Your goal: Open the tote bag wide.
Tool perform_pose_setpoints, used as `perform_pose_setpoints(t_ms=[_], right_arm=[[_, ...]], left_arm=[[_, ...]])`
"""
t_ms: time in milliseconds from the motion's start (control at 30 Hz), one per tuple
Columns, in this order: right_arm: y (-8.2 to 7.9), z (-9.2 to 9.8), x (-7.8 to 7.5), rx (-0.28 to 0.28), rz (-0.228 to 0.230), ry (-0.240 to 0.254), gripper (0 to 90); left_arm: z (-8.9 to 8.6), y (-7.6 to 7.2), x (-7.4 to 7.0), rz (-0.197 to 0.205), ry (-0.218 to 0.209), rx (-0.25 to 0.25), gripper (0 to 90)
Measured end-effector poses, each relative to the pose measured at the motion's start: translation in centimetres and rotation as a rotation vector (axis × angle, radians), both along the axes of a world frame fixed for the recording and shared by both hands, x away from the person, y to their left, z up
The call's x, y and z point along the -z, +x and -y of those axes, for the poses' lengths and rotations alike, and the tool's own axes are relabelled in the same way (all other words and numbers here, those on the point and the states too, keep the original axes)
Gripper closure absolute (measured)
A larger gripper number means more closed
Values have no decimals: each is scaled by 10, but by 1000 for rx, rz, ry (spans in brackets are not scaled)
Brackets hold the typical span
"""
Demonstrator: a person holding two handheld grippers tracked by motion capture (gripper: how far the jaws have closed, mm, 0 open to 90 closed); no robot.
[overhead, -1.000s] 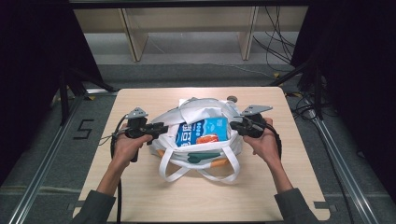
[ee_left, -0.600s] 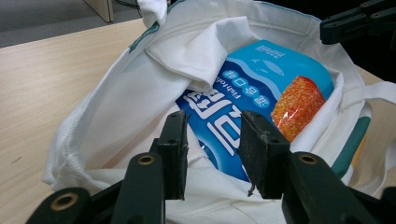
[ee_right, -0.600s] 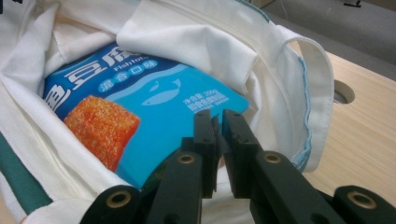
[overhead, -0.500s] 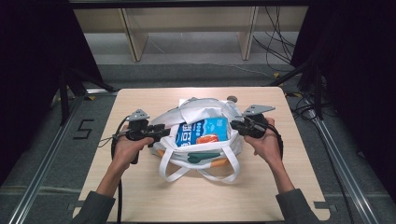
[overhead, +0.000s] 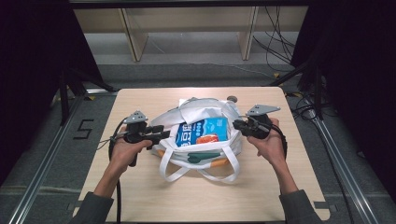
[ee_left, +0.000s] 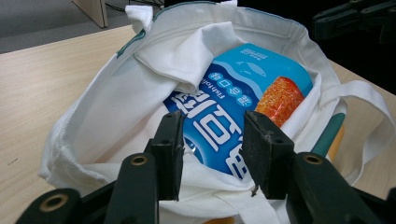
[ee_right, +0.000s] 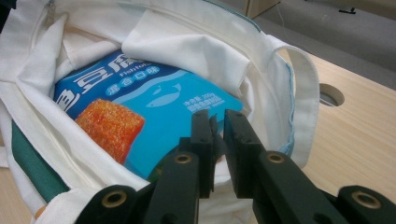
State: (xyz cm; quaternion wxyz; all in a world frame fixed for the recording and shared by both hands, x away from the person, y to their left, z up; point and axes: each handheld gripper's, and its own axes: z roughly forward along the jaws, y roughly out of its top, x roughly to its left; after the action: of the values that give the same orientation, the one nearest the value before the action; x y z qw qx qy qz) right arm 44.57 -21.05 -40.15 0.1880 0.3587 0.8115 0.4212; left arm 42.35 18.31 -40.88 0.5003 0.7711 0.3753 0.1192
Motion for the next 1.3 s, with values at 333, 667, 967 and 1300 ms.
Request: perform_pose_setpoints(t_ms=[333, 667, 967, 1300], right_arm=[[-7, 5, -5, -5, 3, 3, 820], [-13, 6, -5, -1, 11, 16, 814], [-18, 8, -5, -5, 10, 26, 764], [-32, 15, -6, 6, 7, 41, 649]], left_arm=[[-2, -6, -1, 1, -7, 5, 550], [-9, -12, -3, 8, 2, 17, 530], [-7, -22, -4, 9, -5, 24, 505], [-5, -43, -6, 34, 5, 51, 457]])
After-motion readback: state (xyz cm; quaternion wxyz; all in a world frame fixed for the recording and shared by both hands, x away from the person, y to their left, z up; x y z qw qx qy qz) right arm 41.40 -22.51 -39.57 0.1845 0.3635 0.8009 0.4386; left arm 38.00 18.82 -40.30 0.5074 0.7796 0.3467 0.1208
